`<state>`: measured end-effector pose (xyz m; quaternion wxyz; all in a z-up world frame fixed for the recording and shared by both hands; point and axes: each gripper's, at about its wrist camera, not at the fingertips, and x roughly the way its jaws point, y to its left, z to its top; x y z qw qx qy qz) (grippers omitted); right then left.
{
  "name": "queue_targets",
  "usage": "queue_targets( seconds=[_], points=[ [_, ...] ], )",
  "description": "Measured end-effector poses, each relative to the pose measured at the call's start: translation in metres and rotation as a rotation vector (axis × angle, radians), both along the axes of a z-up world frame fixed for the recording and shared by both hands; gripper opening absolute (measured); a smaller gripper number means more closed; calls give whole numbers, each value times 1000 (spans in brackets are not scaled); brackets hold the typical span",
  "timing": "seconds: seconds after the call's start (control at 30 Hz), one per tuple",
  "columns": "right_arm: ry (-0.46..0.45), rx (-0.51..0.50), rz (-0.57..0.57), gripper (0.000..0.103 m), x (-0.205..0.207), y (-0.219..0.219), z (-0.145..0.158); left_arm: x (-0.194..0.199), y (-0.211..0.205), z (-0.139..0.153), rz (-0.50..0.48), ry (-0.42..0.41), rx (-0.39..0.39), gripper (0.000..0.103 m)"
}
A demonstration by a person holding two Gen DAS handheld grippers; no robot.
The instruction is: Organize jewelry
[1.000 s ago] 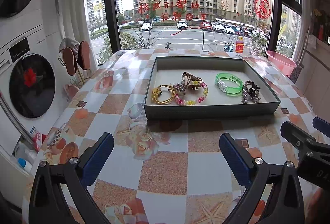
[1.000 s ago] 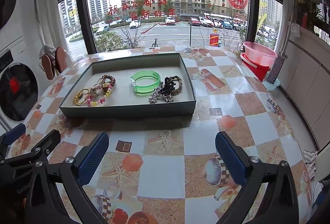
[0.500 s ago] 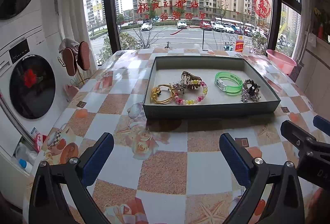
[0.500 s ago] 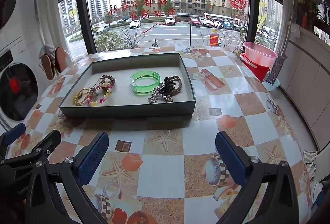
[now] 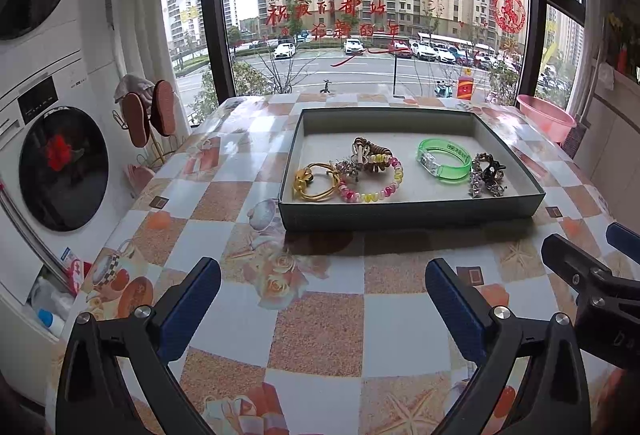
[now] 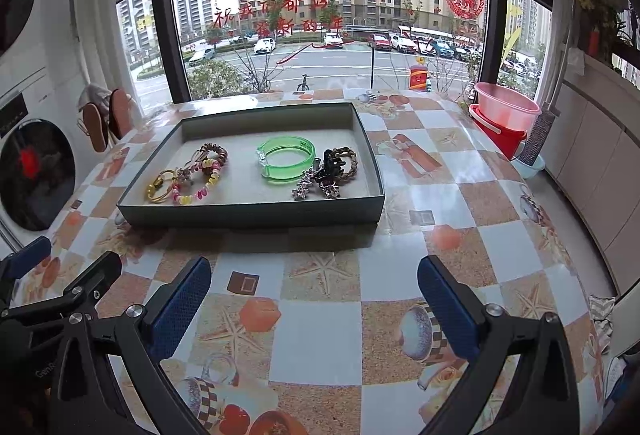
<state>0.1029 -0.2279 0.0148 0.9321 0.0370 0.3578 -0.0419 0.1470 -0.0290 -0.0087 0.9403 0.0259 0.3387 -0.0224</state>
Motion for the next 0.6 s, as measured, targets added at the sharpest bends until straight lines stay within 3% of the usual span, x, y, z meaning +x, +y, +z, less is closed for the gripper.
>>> queue_targets(
  seconds=[0.6],
  points=[
    [-3, 0, 3, 103, 1, 1, 1, 0, 2, 0, 2, 3, 3, 103]
  ],
)
